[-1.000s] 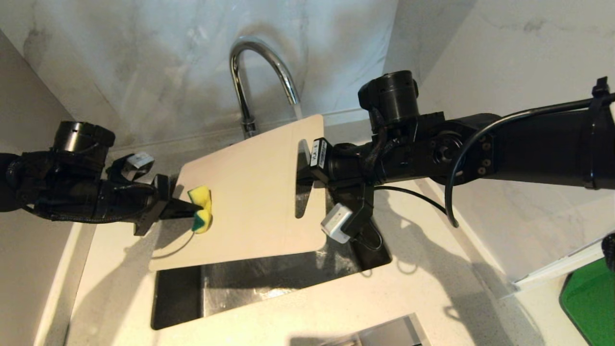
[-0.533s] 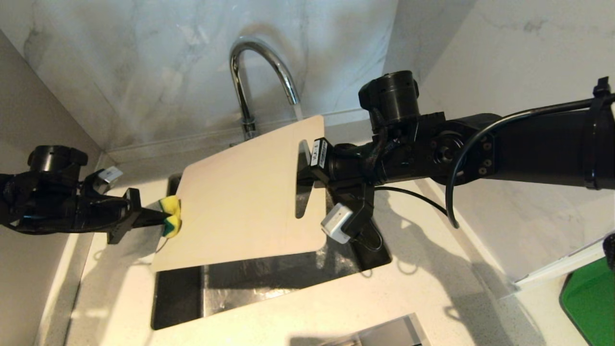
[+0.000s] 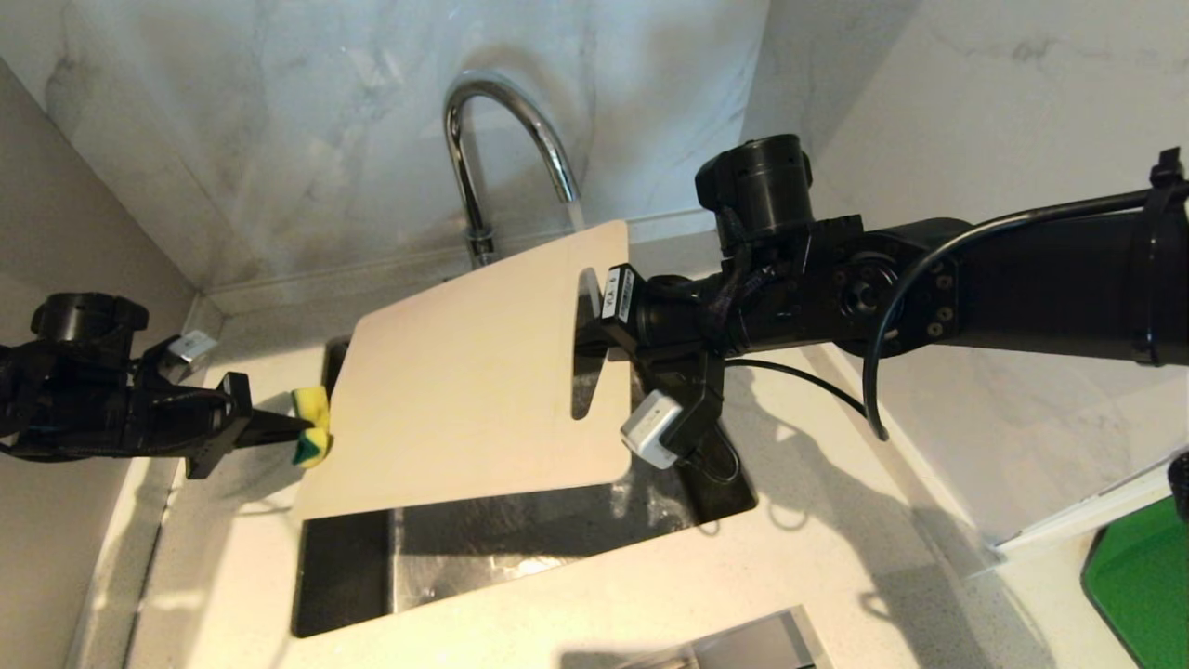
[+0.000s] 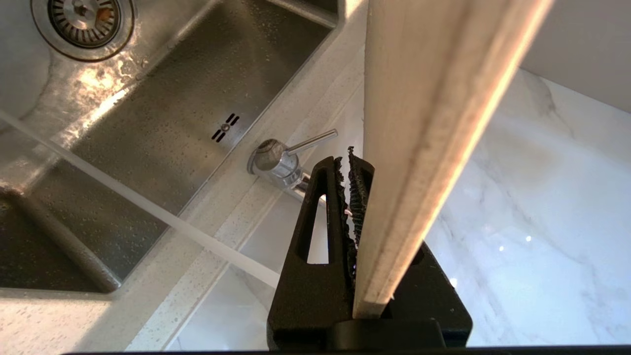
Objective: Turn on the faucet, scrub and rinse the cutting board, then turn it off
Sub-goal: Scrub the cutting board underwater
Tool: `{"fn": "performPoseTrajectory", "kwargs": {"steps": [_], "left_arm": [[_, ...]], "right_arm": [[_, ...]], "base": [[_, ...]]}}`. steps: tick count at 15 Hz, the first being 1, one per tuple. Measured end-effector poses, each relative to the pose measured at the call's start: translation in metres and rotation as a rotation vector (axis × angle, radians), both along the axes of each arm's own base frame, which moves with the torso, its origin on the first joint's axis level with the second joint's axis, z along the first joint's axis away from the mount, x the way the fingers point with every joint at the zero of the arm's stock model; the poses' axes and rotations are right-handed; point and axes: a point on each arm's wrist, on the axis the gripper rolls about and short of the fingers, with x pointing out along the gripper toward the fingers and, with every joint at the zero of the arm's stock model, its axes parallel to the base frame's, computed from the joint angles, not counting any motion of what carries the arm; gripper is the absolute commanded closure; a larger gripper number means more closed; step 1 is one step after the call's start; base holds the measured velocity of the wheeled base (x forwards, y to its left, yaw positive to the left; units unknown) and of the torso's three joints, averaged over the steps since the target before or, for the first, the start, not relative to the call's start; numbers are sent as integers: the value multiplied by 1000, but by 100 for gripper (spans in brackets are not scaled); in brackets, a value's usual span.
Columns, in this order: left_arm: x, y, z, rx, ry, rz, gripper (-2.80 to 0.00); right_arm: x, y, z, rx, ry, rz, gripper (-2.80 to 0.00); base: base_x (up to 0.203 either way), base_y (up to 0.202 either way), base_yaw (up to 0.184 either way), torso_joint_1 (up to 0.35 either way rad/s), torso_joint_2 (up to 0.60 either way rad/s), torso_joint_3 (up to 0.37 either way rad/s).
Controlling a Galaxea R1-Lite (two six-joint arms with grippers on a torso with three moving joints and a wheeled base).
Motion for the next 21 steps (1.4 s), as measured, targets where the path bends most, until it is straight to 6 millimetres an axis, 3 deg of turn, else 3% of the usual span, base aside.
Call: {"fn": "performPoseTrajectory", "kwargs": {"steps": [3, 7, 12, 16, 21], "left_arm": [[-15, -35, 29, -37, -46, -74, 0], [-54, -103, 71, -92, -100, -253, 0], [-87, -165, 94, -123, -119, -391, 0], [-92, -179, 85, -98, -90, -404, 0], [-80, -163, 62, -58, -42, -346, 0]], "right_arm": [[0, 0, 0, 3, 2, -1, 0], [0, 0, 2, 10, 3, -2, 0], [0, 0, 3, 12, 5, -5, 0], [0, 0, 4, 16, 5, -8, 0], [0, 0, 4, 15, 4, -8, 0]], "base": [[0, 0, 0, 0, 0, 0], [0, 0, 0, 0, 0, 0], [0, 0, 0, 0, 0, 0], [0, 0, 0, 0, 0, 0], [0, 0, 0, 0, 0, 0]]}}
